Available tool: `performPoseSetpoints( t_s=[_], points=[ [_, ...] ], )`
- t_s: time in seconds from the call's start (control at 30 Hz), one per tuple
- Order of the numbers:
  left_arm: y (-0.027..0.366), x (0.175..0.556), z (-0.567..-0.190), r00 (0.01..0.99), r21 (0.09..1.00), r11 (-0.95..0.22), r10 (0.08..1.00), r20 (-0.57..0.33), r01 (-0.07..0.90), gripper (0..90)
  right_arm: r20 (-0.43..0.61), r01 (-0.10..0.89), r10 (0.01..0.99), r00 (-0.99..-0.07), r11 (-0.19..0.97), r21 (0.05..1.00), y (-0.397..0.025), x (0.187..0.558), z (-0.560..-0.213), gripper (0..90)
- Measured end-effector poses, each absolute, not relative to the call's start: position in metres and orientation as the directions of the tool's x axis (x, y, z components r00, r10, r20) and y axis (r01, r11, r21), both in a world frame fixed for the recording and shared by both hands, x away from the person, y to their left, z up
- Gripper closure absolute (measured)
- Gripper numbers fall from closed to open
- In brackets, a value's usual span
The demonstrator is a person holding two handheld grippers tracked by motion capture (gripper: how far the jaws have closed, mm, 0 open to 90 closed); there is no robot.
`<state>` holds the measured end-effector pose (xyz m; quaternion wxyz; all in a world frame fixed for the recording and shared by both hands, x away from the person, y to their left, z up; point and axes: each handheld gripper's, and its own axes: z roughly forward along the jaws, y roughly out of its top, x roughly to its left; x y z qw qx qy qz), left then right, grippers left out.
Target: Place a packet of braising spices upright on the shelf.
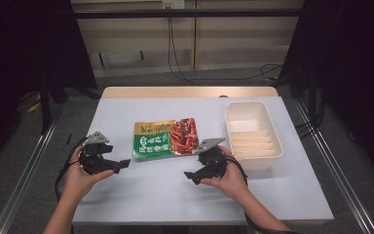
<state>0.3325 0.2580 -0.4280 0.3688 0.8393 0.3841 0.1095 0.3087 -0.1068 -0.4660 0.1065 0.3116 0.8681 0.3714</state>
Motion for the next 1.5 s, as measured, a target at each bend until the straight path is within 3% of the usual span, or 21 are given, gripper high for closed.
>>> performPoseSetpoints(
  t_s=[0.37,0.57,0.83,1.1,1.17,1.5],
  points=[
    [0.246,0.354,-0.422,0.631,0.680,-0.381,0.760,-0.156,0.626,8.6,0.053,0.468,0.621,-0.782,0.529,0.708,-0.104,0.309,-0.465,4.4],
    [0.239,0.377,-0.426,0.602,0.646,-0.338,0.761,-0.240,0.685,11.9,0.039,0.455,0.614,-0.789,0.540,0.708,-0.101,0.307,-0.465,4.4],
    [0.229,0.393,-0.440,0.573,0.602,-0.338,0.780,-0.250,0.723,14.6,0.025,0.446,0.615,-0.788,0.542,0.712,-0.099,0.307,-0.464,4.5],
    [0.218,0.400,-0.452,0.544,0.556,-0.301,0.765,-0.344,0.775,24.6,0.027,0.440,0.607,-0.795,0.545,0.713,-0.097,0.307,-0.463,4.5],
    [0.220,0.402,-0.453,0.575,0.538,-0.353,0.751,-0.324,0.765,25.7,0.025,0.443,0.612,-0.790,0.543,0.713,-0.097,0.306,-0.463,4.5],
    [0.217,0.402,-0.458,0.557,0.527,-0.340,0.762,-0.331,0.779,32.4,0.022,0.434,0.612,-0.791,0.535,0.725,-0.097,0.307,-0.461,4.7]
  ],
)
